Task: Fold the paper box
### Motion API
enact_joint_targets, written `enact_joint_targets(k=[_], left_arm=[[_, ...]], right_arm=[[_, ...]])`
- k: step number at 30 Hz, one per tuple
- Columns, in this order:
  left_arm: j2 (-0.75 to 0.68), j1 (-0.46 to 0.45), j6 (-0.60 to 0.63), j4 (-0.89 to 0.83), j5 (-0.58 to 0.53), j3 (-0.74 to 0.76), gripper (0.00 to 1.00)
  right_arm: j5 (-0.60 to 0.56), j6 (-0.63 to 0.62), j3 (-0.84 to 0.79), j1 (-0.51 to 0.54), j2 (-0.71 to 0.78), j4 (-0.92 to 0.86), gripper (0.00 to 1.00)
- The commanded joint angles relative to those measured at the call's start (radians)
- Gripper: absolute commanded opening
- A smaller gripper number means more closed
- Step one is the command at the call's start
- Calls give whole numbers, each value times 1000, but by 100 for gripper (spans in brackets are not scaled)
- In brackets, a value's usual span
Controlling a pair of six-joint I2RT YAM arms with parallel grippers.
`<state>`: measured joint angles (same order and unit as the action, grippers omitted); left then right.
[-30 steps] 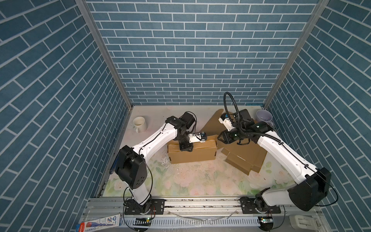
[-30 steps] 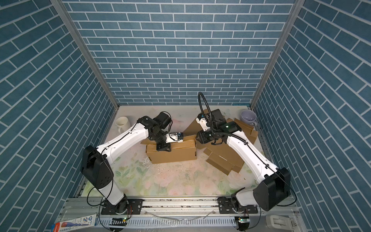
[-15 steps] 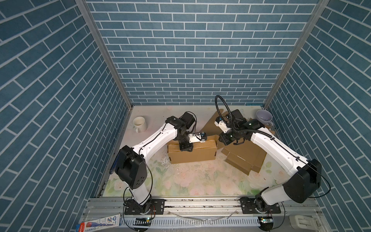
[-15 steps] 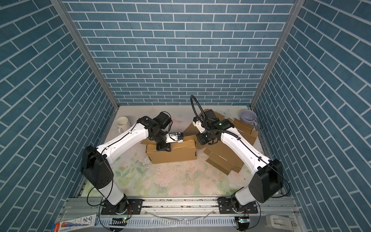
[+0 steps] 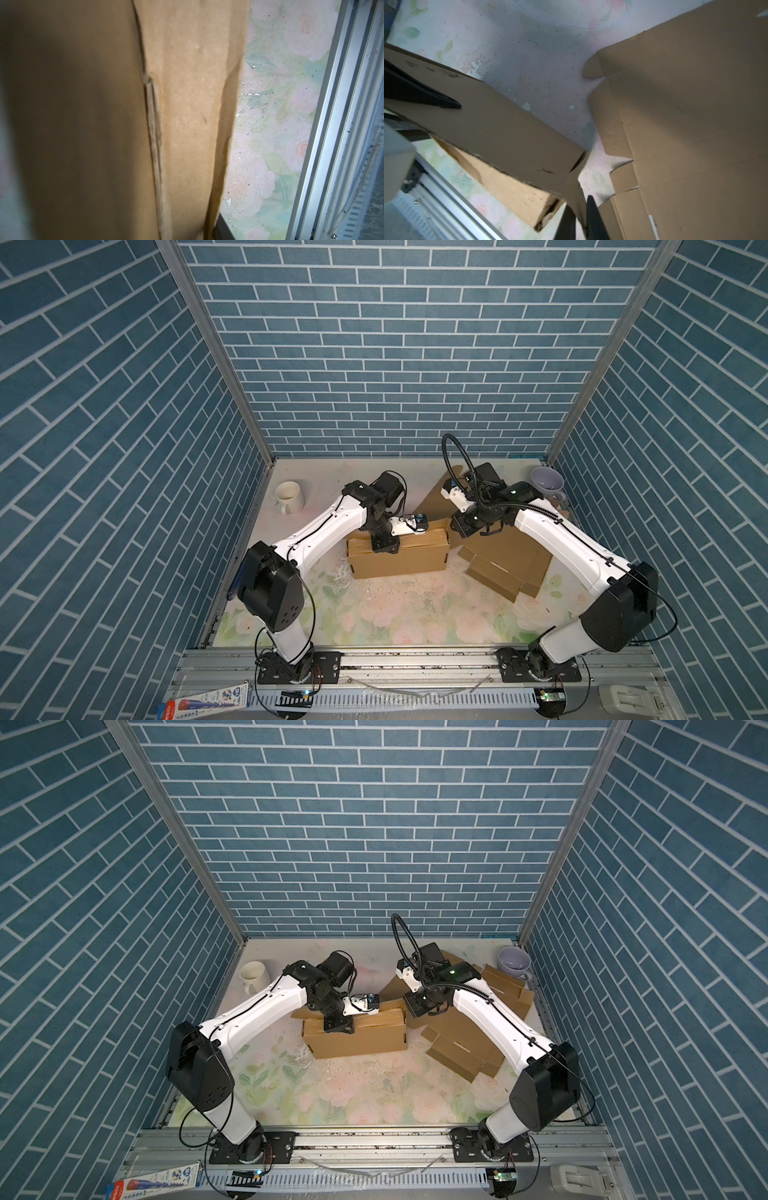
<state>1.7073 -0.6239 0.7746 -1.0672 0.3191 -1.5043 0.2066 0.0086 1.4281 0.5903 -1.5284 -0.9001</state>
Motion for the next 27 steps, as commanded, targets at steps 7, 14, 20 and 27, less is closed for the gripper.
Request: enact_joint_targets(k=[7,14,20,27], left_arm=[[52,-10,3,0,44,51,25],[56,-11,0,0,45,43,25],[54,-11,0,3,43,47,26],[46,-11,-10,-2,16,36,35]], right_arm=[[99,316,74,3,-16,-15,0],[157,544,-26,-4,21,130,0],[130,571,-115,-4,44,162,0],[102,572,-246,-4,85,191,0]])
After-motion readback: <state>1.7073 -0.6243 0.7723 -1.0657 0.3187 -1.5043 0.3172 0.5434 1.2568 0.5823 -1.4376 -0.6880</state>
